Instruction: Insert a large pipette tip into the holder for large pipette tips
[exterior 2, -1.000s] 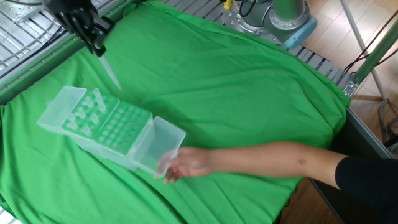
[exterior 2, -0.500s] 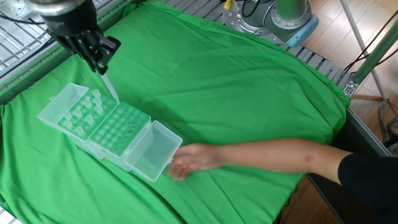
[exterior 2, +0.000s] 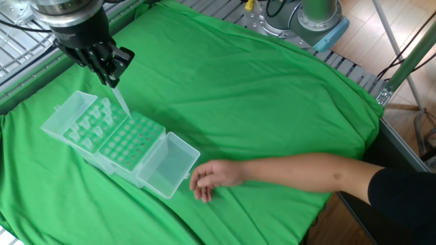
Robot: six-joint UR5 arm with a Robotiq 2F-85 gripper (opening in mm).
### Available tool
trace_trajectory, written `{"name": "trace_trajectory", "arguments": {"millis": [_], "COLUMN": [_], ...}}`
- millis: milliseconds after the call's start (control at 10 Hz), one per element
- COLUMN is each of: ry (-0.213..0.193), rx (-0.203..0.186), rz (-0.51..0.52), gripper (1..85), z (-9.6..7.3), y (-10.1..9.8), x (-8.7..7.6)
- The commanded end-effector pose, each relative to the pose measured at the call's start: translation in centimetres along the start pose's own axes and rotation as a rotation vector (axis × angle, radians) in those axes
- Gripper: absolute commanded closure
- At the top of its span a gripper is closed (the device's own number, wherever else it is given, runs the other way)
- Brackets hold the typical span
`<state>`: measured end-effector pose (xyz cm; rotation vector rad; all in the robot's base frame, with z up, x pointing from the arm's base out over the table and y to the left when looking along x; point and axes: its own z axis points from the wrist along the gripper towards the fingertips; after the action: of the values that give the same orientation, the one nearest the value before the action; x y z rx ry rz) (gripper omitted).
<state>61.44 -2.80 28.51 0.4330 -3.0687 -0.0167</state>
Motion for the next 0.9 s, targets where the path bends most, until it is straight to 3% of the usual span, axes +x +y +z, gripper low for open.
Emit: {"name": "trace_trajectory", "arguments": {"millis": [0,800], "ry": [-0.007,-0.017], "rx": [-0.011,-0.011], "rz": [-0.003,-0.008], "gripper": [84.7,84.7], "z": [0.4,1.6], "y": [0.4,0.5], "x": [0.2,0.9]}}
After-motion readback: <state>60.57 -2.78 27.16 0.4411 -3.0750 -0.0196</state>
